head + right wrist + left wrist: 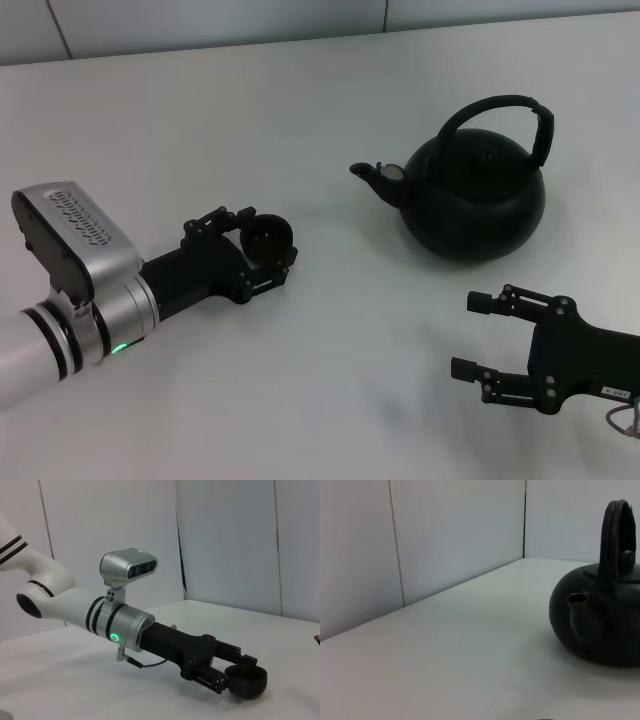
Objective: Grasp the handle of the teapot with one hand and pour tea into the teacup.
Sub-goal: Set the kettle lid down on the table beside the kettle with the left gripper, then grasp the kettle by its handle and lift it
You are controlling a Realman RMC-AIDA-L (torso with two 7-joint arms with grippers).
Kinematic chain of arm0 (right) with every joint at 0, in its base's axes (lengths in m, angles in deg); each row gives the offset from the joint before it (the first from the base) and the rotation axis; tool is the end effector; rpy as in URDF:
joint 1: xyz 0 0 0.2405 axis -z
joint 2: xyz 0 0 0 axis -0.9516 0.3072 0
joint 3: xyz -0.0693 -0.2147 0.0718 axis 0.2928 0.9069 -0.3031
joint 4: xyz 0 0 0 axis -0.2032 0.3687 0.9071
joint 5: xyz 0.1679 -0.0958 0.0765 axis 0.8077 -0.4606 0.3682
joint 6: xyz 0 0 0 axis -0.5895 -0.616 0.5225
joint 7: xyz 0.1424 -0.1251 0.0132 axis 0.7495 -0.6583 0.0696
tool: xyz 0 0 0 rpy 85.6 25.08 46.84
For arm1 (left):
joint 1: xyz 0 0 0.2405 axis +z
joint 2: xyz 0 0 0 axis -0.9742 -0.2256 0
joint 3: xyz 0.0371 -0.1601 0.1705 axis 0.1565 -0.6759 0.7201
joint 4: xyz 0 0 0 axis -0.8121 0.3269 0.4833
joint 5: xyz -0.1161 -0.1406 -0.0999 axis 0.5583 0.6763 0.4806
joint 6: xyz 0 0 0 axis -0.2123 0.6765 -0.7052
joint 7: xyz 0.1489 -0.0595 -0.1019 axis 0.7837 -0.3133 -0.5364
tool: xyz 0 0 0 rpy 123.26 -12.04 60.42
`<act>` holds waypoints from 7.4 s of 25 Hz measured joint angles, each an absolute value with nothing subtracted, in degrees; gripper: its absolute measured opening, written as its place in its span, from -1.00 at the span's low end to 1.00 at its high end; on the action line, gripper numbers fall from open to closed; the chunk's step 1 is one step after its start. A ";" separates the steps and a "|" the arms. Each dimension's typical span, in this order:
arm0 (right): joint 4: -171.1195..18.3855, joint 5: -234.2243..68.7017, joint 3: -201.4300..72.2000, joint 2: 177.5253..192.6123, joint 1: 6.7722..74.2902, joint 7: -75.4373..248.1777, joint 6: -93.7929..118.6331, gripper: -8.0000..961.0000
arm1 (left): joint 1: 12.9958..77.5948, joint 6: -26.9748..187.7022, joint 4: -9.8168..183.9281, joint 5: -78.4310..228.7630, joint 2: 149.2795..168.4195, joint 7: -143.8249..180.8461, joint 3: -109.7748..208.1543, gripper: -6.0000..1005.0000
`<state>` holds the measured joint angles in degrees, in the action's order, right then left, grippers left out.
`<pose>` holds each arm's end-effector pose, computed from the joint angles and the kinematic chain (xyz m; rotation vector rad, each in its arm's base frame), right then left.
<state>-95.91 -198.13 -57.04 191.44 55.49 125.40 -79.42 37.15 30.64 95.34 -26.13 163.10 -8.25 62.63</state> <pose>0.2982 0.2225 -0.0433 -2.5962 0.4151 0.8102 -0.2384 0.3400 -0.1437 -2.5170 -0.3852 -0.5312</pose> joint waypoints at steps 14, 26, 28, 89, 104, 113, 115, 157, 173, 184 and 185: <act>-95.91 -198.13 -57.12 191.45 55.44 125.51 -79.39 0.62 | 37.15 30.04 95.48 -26.08 163.11 -8.31 62.52 0.72; -95.82 -198.13 -57.12 191.45 55.50 125.57 -79.29 0.62 | 41.62 19.85 91.40 -26.12 162.29 -9.68 62.52 0.72; -95.82 -198.13 -57.12 191.49 55.55 125.57 -79.25 0.62 | 43.65 16.62 88.85 -26.12 162.21 -11.14 62.55 0.72; -60.13 -170.73 -73.24 192.05 66.87 88.44 -71.30 0.62 | 58.69 -3.66 64.38 -29.95 160.89 -23.29 71.22 0.72; -52.38 -163.47 -76.37 192.05 65.99 79.84 -67.79 0.62 | 58.64 -3.95 64.39 -29.29 160.94 -23.36 70.97 0.72; -55.33 -163.41 -77.22 191.77 59.96 80.26 -63.34 0.62 | 58.29 -3.71 64.42 -29.28 161.18 -23.87 70.63 0.72; -55.63 -163.41 -78.01 191.77 59.14 80.29 -62.70 0.62 | 58.25 -3.60 64.40 -29.28 161.26 -23.99 70.62 0.72; -58.17 -163.41 -82.60 191.87 53.15 81.17 -55.82 0.59 | 57.72 -2.59 64.66 -27.97 161.79 -24.06 69.82 0.72; -58.05 -163.88 -82.40 191.89 52.57 82.51 -54.29 -0.52 | 57.98 -3.04 64.74 -27.65 161.79 -24.06 69.69 0.72; -57.95 -163.61 -82.73 191.82 52.64 84.03 -56.85 -0.82 | 57.98 -3.07 64.74 -27.19 161.79 -24.06 69.65 0.72; -57.95 -163.61 -82.73 191.82 52.64 84.03 -56.85 -0.82 | 57.98 -3.07 64.74 -27.19 161.79 -24.06 69.65 0.72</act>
<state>-57.95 -163.61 -82.73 191.82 52.64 84.03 -56.85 57.98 -3.07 64.74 -27.19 161.79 -24.06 69.65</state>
